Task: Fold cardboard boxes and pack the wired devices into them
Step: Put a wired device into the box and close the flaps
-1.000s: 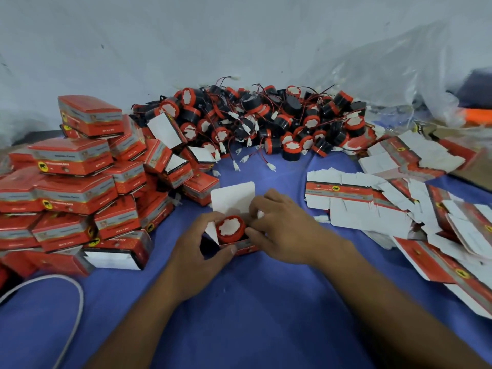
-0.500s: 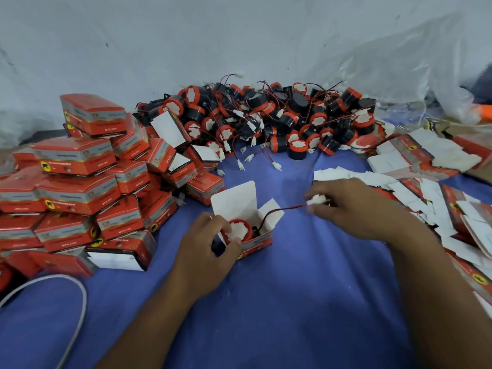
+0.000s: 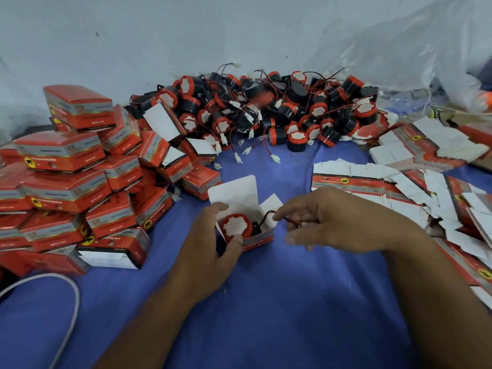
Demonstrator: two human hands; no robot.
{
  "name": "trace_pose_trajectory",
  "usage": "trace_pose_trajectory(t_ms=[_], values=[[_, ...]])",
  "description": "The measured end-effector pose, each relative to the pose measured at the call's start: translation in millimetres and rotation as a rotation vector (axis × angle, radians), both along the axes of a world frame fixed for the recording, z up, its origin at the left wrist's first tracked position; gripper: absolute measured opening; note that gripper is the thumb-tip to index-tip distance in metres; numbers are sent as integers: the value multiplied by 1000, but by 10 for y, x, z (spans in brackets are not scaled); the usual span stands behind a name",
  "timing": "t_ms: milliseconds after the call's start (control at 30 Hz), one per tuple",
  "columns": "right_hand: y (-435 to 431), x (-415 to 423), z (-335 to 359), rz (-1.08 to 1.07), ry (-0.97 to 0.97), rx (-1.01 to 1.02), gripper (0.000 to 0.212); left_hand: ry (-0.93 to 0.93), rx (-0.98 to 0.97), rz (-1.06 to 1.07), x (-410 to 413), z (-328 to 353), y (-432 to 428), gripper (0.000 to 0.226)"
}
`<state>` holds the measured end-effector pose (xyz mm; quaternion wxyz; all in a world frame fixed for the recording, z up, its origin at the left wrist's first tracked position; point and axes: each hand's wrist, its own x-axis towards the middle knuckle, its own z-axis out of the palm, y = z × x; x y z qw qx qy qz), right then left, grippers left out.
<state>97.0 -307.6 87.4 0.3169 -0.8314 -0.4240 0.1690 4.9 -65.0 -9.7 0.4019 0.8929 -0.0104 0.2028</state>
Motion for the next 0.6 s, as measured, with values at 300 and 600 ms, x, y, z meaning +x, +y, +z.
trace_pose_trajectory(t_ms=[300,600], values=[[330,21,-175,-208,75,688,19,-16,-21,-85,25,1,6,45],[529,-4,-382,-68,-502,218,20,-5,-34,-59,2,-51,9,43]])
